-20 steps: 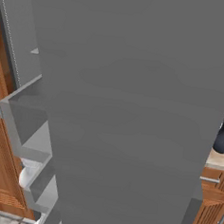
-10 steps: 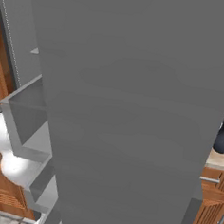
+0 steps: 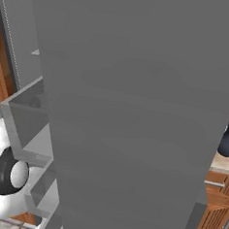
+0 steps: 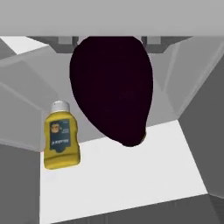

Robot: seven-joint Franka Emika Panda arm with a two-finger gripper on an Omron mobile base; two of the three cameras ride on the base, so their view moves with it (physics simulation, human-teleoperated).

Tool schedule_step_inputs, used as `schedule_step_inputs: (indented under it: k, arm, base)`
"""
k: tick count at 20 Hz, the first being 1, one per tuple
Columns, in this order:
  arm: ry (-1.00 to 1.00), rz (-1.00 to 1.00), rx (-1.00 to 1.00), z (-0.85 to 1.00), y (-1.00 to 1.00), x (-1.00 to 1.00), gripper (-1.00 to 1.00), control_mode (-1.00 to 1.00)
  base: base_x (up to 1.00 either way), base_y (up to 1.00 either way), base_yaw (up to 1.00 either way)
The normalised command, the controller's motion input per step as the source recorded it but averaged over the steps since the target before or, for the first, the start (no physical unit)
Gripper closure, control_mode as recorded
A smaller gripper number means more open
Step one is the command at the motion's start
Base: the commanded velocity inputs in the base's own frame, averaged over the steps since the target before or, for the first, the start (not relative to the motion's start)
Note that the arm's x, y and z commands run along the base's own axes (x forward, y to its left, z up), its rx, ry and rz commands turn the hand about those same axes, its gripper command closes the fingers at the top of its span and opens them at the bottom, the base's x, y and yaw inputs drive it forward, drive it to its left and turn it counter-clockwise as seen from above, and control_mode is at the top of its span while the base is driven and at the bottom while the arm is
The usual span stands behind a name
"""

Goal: Move the mustard and eggplant from the second highest shelf to the top shelf to make space. Then, place the pitcher from the counter on the cleared second highest shelf.

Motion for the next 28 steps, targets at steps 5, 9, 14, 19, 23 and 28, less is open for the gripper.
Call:
schedule_step_inputs:
  k: [5,9,14,19,23,28]
  arm:
    - [-0.06,0.01,-0.04,0.75,0.15,-0.71,1.00,-1.00]
    - [-0.02,0.00,-0.01,0.82,0.11,-0.68,1.00,-1.00]
    - [0.00,0.00,0.00,0.91,0.02,-0.59,1.00,-1.00]
    - [0.00,0.00,-0.01,0.89,0.07,-0.43,1.00,-1.00]
    - [0.00,0.00,-0.03,0.68,0.20,-0.22,1.00,-1.00]
    - [0.00,0.00,-0.04,0.52,0.21,-0.02,1.00,-1.00]
  base:
    - [0.00,0.00,0.00]
    - [0.00,0.00,0.00]
    - [0.00,0.00,0.00]
    - [0.00,0.00,0.00]
    - [0.00,0.00,0.00]
    - [0.00,0.00,0.00]
